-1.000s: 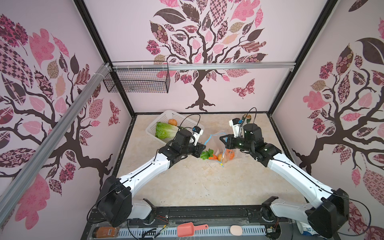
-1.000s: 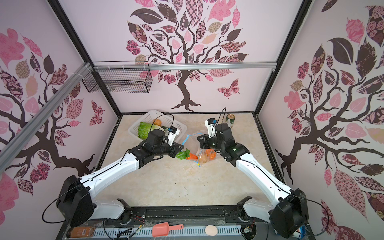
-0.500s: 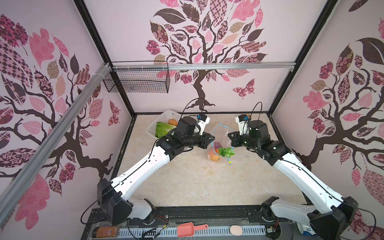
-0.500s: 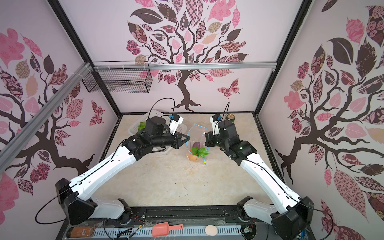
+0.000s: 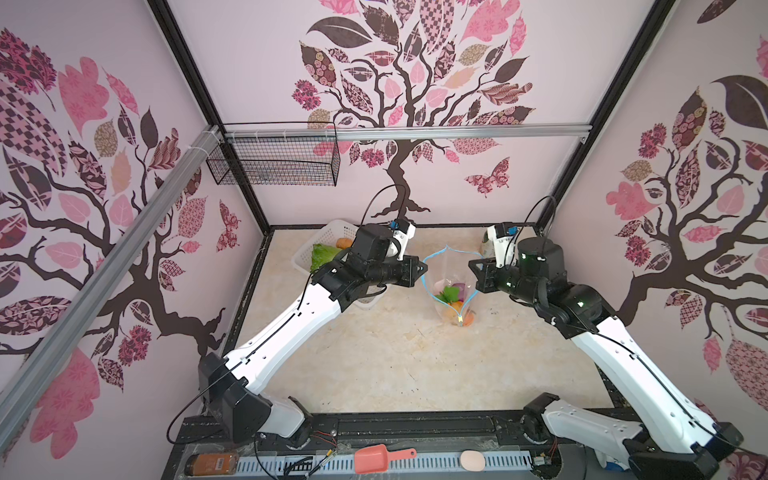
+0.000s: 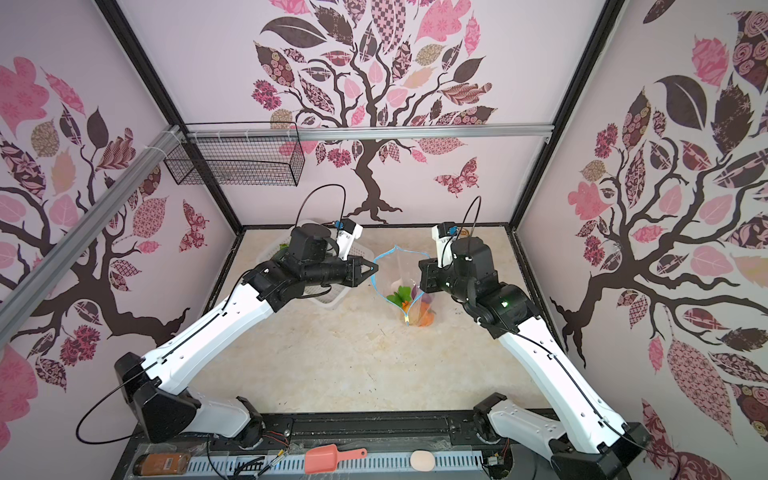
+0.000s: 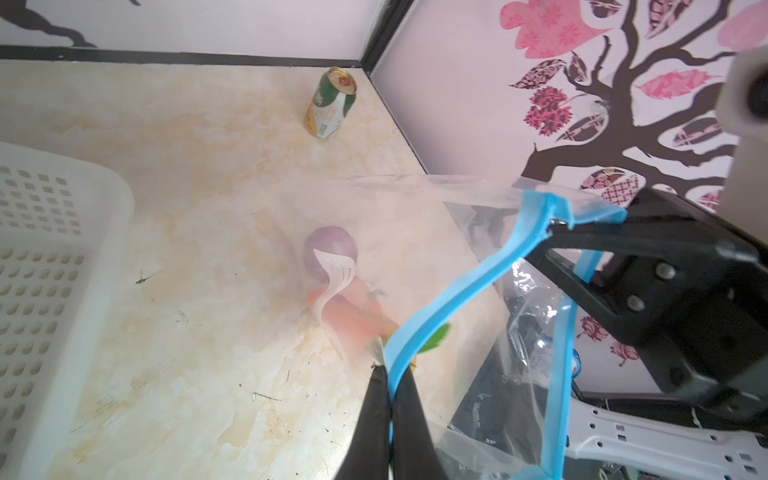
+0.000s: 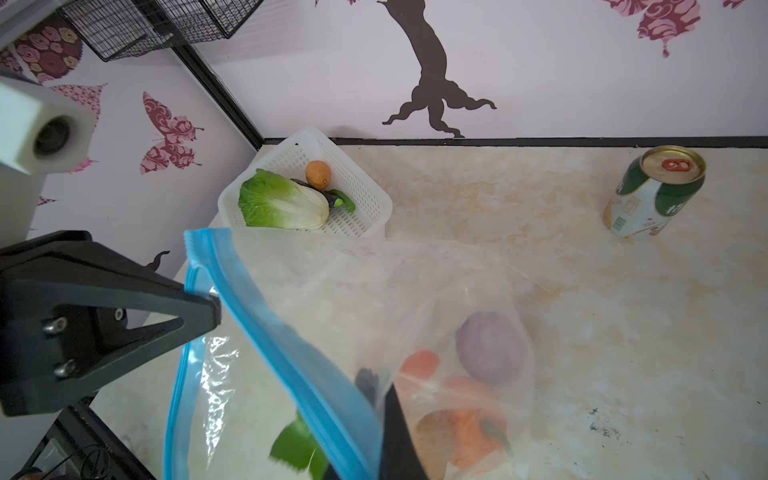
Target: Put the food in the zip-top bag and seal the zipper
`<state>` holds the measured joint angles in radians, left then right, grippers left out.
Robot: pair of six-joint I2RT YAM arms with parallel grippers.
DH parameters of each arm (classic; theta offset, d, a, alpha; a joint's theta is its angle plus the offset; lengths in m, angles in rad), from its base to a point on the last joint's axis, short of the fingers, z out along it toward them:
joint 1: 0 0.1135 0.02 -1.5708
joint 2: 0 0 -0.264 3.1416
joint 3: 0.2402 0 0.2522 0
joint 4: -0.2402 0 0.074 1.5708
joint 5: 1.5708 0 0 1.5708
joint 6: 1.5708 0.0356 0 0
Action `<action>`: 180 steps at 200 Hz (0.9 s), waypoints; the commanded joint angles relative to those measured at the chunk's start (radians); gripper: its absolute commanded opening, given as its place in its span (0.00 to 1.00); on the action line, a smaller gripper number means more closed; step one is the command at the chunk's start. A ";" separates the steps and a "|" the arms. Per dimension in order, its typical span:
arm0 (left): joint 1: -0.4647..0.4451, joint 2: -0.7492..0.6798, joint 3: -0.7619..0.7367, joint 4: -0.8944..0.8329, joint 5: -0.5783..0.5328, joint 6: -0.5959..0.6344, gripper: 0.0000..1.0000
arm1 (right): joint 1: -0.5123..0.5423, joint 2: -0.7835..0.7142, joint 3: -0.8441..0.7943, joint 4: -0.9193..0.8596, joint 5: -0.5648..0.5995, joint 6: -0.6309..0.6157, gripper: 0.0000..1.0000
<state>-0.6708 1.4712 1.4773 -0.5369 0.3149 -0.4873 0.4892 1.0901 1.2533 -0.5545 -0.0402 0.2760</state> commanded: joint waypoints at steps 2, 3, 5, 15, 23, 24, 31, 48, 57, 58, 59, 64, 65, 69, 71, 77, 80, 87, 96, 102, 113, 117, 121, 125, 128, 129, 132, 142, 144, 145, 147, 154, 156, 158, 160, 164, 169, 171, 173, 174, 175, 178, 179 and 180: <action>0.031 0.048 -0.011 0.018 -0.026 -0.004 0.00 | 0.000 0.066 -0.033 0.015 0.063 -0.009 0.00; 0.030 0.050 -0.011 0.017 -0.026 -0.004 0.00 | 0.001 0.069 -0.033 0.015 0.064 -0.008 0.00; 0.030 0.053 -0.011 0.017 -0.026 -0.001 0.00 | 0.000 0.072 -0.036 0.015 0.063 -0.007 0.00; 0.030 0.061 -0.013 0.021 -0.018 0.000 0.00 | 0.000 0.078 -0.046 0.014 0.051 0.000 0.04; 0.031 0.062 -0.018 0.030 -0.006 0.001 0.00 | 0.001 0.077 -0.052 0.013 0.031 0.008 0.13; 0.031 0.062 -0.018 0.031 -0.005 0.000 0.00 | 0.001 0.077 -0.053 0.014 0.028 0.009 0.14; 0.030 0.062 -0.022 0.039 -0.001 -0.002 0.00 | 0.001 0.071 -0.059 0.016 0.011 0.018 0.21; 0.031 0.054 -0.030 0.058 0.003 -0.011 0.00 | 0.002 0.055 -0.073 0.016 -0.025 0.040 0.37; 0.031 0.049 -0.032 0.065 0.005 -0.014 0.00 | 0.002 0.051 -0.075 0.009 -0.043 0.054 0.44; 0.031 0.049 -0.033 0.066 0.005 -0.015 0.00 | 0.002 0.051 -0.076 0.009 -0.046 0.055 0.44; 0.031 0.049 -0.034 0.067 0.005 -0.015 0.00 | 0.002 0.051 -0.076 0.010 -0.048 0.057 0.44; 0.031 0.046 -0.037 0.070 0.007 -0.017 0.00 | 0.001 0.048 -0.079 0.008 -0.066 0.064 0.45; 0.030 0.046 -0.038 0.071 0.007 -0.018 0.00 | 0.001 0.047 -0.079 0.007 -0.070 0.065 0.45; 0.030 0.043 -0.038 0.073 0.008 -0.019 0.00 | 0.001 0.047 -0.084 0.007 -0.085 0.071 0.47; 0.031 0.042 -0.040 0.074 0.009 -0.020 0.00 | 0.001 0.047 -0.085 0.009 -0.093 0.074 0.47; 0.031 0.038 -0.044 0.078 0.010 -0.023 0.00 | 0.001 0.046 -0.091 0.010 -0.116 0.085 0.47; 0.030 0.037 -0.048 0.079 0.011 -0.025 0.00 | 0.001 0.046 -0.093 0.011 -0.127 0.091 0.47; 0.030 0.033 -0.052 0.085 0.012 -0.028 0.00 | 0.001 0.045 -0.100 0.017 -0.153 0.103 0.46; 0.030 0.028 -0.059 0.090 0.013 -0.033 0.00 | 0.002 0.044 -0.109 0.025 -0.183 0.119 0.44; 0.031 0.025 -0.061 0.090 0.012 -0.036 0.00 | 0.002 0.041 -0.116 0.030 -0.200 0.131 0.42; 0.031 0.023 -0.066 0.093 0.010 -0.040 0.00 | 0.002 0.036 -0.124 0.038 -0.225 0.144 0.36; 0.030 0.020 -0.069 0.095 0.009 -0.041 0.00 | 0.002 0.032 -0.128 0.040 -0.230 0.148 0.32; 0.031 0.020 -0.069 0.095 0.009 -0.042 0.00 | 0.002 0.030 -0.130 0.041 -0.233 0.150 0.28; 0.031 0.020 -0.070 0.095 0.008 -0.043 0.00 | 0.003 0.028 -0.133 0.041 -0.234 0.153 0.24; 0.031 0.019 -0.070 0.097 0.007 -0.044 0.00 | 0.003 0.025 -0.134 0.041 -0.231 0.153 0.20; 0.031 0.018 -0.071 0.097 0.007 -0.044 0.00 | 0.003 0.025 -0.134 0.040 -0.230 0.154 0.19; 0.031 0.018 -0.069 0.097 0.006 -0.045 0.00 | 0.003 0.023 -0.134 0.037 -0.227 0.154 0.14; 0.031 0.018 -0.070 0.097 0.006 -0.048 0.00 | 0.003 0.015 -0.127 0.022 -0.206 0.148 0.00; 0.030 0.018 -0.068 0.097 0.006 -0.048 0.00 | 0.003 0.014 -0.122 0.019 -0.200 0.147 0.00; 0.030 0.018 -0.069 0.096 0.006 -0.048 0.00 | 0.003 0.012 -0.121 0.017 -0.196 0.146 0.00; 0.030 0.017 -0.067 0.095 0.006 -0.048 0.00 | 0.002 0.009 -0.118 0.013 -0.190 0.144 0.00; 0.030 0.019 -0.062 0.090 0.006 -0.047 0.00 | 0.003 -0.004 -0.102 -0.004 -0.169 0.135 0.00; 0.030 0.020 -0.058 0.087 0.006 -0.046 0.00 | 0.003 -0.008 -0.096 -0.009 -0.162 0.132 0.00; 0.030 0.021 -0.058 0.083 0.006 -0.044 0.00 | 0.003 -0.011 -0.090 -0.015 -0.156 0.130 0.00; 0.030 0.021 -0.055 0.080 0.006 -0.043 0.00 | 0.003 -0.014 -0.083 -0.022 -0.148 0.126 0.00; 0.030 0.024 -0.047 0.074 0.005 -0.042 0.00 | 0.003 -0.022 -0.065 -0.033 -0.134 0.118 0.00; 0.030 0.027 -0.037 0.064 0.007 -0.036 0.00 | 0.002 -0.031 -0.044 -0.049 -0.117 0.109 0.00; 0.029 0.029 -0.032 0.059 0.007 -0.035 0.00 | 0.002 -0.035 -0.036 -0.056 -0.110 0.104 0.00; 0.029 0.031 -0.028 0.055 0.007 -0.031 0.00 | 0.002 -0.038 -0.027 -0.061 -0.103 0.100 0.00; 0.028 0.031 -0.025 0.052 0.008 -0.030 0.00 | 0.002 -0.039 -0.022 -0.066 -0.100 0.098 0.00; 0.029 0.033 -0.022 0.051 0.009 -0.030 0.00 | 0.002 -0.041 -0.018 -0.068 -0.096 0.095 0.00; 0.030 0.035 -0.015 0.044 0.012 -0.027 0.00 | 0.002 -0.045 -0.004 -0.078 -0.087 0.088 0.00; 0.030 0.036 -0.013 0.043 0.013 -0.026 0.00 | 0.002 -0.046 0.000 -0.081 -0.084 0.085 0.00; 0.030 0.037 -0.010 0.042 0.014 -0.026 0.00 | 0.002 -0.048 0.006 -0.085 -0.082 0.082 0.00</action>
<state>-0.6395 1.5188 1.4361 -0.4812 0.3195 -0.5274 0.4892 1.1160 1.1393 -0.5701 -0.2016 0.4049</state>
